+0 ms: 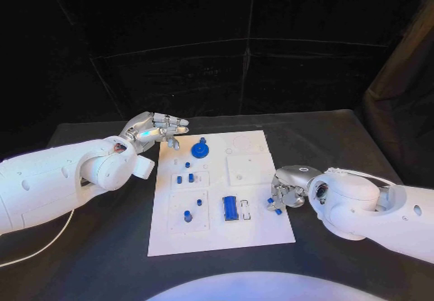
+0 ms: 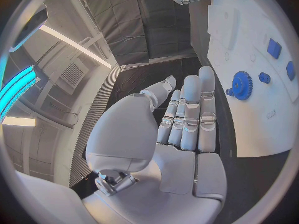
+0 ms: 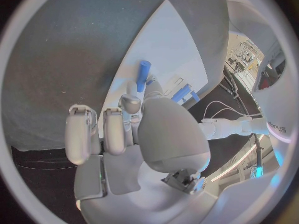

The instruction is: Assemble the parts on the task board

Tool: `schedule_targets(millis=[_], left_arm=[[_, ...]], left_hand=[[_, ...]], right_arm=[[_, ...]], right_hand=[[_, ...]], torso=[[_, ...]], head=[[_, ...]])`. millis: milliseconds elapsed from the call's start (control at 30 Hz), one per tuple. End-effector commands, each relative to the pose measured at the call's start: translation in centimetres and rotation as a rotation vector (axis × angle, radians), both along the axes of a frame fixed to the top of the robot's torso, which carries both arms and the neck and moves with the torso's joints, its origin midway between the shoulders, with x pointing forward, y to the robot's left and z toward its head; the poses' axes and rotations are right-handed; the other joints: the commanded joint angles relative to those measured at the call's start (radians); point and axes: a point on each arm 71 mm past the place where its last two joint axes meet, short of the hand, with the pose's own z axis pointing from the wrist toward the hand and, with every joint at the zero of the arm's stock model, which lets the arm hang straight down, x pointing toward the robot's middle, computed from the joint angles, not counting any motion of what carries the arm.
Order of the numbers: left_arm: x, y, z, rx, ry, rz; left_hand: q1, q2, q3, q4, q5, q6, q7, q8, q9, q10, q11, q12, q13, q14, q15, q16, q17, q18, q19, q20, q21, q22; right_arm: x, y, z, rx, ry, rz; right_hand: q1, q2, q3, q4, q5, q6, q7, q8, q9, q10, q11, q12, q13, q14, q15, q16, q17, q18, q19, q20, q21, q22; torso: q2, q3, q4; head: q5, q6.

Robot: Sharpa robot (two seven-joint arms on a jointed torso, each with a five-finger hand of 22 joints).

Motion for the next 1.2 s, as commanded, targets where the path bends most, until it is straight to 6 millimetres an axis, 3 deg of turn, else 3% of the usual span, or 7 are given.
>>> schedule_targets(millis=[33, 200, 333, 467, 700, 833, 1200], left_arm=[[0.0, 0.0, 0.1, -0.008, -0.002, -0.006], [0.0, 0.0, 0.1, -0.007, -0.002, -0.005], [0.0, 0.1, 0.1, -0.007, -0.001, -0.004], [0.0, 0.1, 0.1, -0.007, -0.001, -0.005], [0.0, 0.0, 0.1, -0.007, 0.0, -0.005], [0.0, 0.0, 0.1, -0.007, 0.0, -0.006], [0.0, -0.1, 0.1, -0.008, 0.001, -0.008]], left_hand=[[0.0, 0.006, -0.001, -0.007, -0.004, -0.006, -0.001, 0.004, 0.0, -0.004, 0.0, 0.006, -0.001, -0.005, -0.001, -0.003, -0.001, 0.013, -0.007, -0.002, -0.007, -0.002], [0.0, 0.006, -0.001, -0.007, -0.004, -0.006, -0.001, 0.004, 0.0, -0.004, 0.0, 0.006, -0.001, -0.005, -0.001, -0.003, -0.001, 0.013, -0.007, -0.002, -0.007, -0.002], [-0.001, 0.008, 0.0, -0.007, -0.004, -0.007, -0.001, 0.006, 0.0, -0.005, 0.0, 0.008, -0.001, -0.006, -0.001, -0.002, -0.003, 0.013, -0.007, -0.002, -0.007, -0.002], [0.0, 0.008, 0.0, -0.008, -0.004, -0.007, -0.001, 0.006, 0.0, -0.005, 0.0, 0.008, -0.001, -0.006, -0.001, -0.002, -0.003, 0.013, -0.007, -0.002, -0.007, -0.002], [0.0, 0.008, 0.0, -0.008, -0.004, -0.007, -0.001, 0.006, 0.0, -0.005, 0.0, 0.008, -0.001, -0.006, -0.001, -0.002, -0.003, 0.013, -0.007, -0.002, -0.007, -0.002], [0.0, 0.008, 0.0, -0.008, -0.004, -0.007, -0.001, 0.006, 0.0, -0.005, 0.0, 0.008, -0.001, -0.006, -0.001, -0.002, -0.003, 0.013, -0.007, -0.002, -0.007, -0.002], [0.001, 0.009, 0.001, -0.009, -0.004, -0.008, -0.002, 0.007, 0.0, -0.005, -0.001, 0.009, -0.001, -0.006, -0.001, -0.002, -0.003, 0.014, -0.007, -0.002, -0.007, -0.002]], right_arm=[[-0.3, -0.1, -0.9, -0.131, 0.01, 0.057], [-0.3, 0.2, -0.7, -0.14, -0.025, 0.065], [-0.4, 0.3, -0.5, -0.083, -0.031, 0.037], [-0.7, 0.4, -0.3, 0.009, -0.003, -0.013], [-1.3, 0.3, 0.3, 0.173, 0.037, -0.125], [-1.6, 0.3, 0.6, 0.246, 0.044, -0.179], [-2.0, 1.6, 0.3, 0.348, 0.148, -0.228]], right_hand=[[0.038, 0.007, 0.009, -0.024, 0.0, -0.01, 0.002, -0.021, -0.005, -0.008, 0.0, -0.009, -0.005, 0.049, 0.004, -0.008, -0.002, -0.003, -0.01, 0.0, -0.005, 0.099], [0.139, 0.063, 0.077, -0.078, -0.062, -0.007, 0.001, -0.037, -0.013, -0.015, -0.004, -0.021, -0.011, 0.049, 0.0, -0.008, 0.0, -0.003, -0.009, -0.003, -0.006, 0.1], [0.14, 0.134, 0.143, -0.064, -0.109, -0.021, 0.006, -0.071, -0.037, -0.006, -0.002, -0.014, -0.004, 0.051, 0.003, -0.004, 0.007, -0.005, -0.005, -0.002, -0.002, 0.105], [0.137, 0.138, 0.186, -0.063, -0.105, -0.015, 0.008, -0.091, -0.054, -0.003, 0.001, -0.008, 0.002, 0.053, 0.004, -0.001, 0.013, -0.006, -0.001, -0.001, 0.001, 0.11], [0.1, 0.098, 0.295, -0.053, -0.03, 0.004, 0.009, -0.128, -0.087, -0.006, 0.005, -0.017, -0.001, 0.052, 0.006, -0.002, 0.013, -0.005, -0.002, 0.002, 0.0, 0.11], [0.049, 0.046, 0.401, -0.045, -0.015, 0.028, 0.009, -0.144, -0.104, 0.002, 0.003, -0.012, 0.003, 0.054, 0.006, 0.0, 0.019, -0.006, 0.002, 0.003, 0.003, 0.115], [-0.051, -0.024, 0.489, -0.027, 0.034, 0.073, -0.003, -0.144, -0.108, 0.027, -0.005, 0.016, 0.026, 0.059, 0.0, 0.017, 0.044, -0.01, 0.015, -0.003, 0.015, 0.132]], torso=[[0.0, -0.0005, 0.0014], [0.0, 0.0005, 0.0014], [0.0, 0.0009, -0.001], [0.0, 0.0009, -0.0006], [0.0, 0.0007, 0.0], [0.0, -0.0004, 0.0017], [0.001, -0.0013, 0.0021]], head=[[0.0, -0.002], [0.003, 0.0], [0.003, 0.002], [0.002, 0.003], [0.001, 0.005], [0.002, 0.004], [0.013, 0.0]])
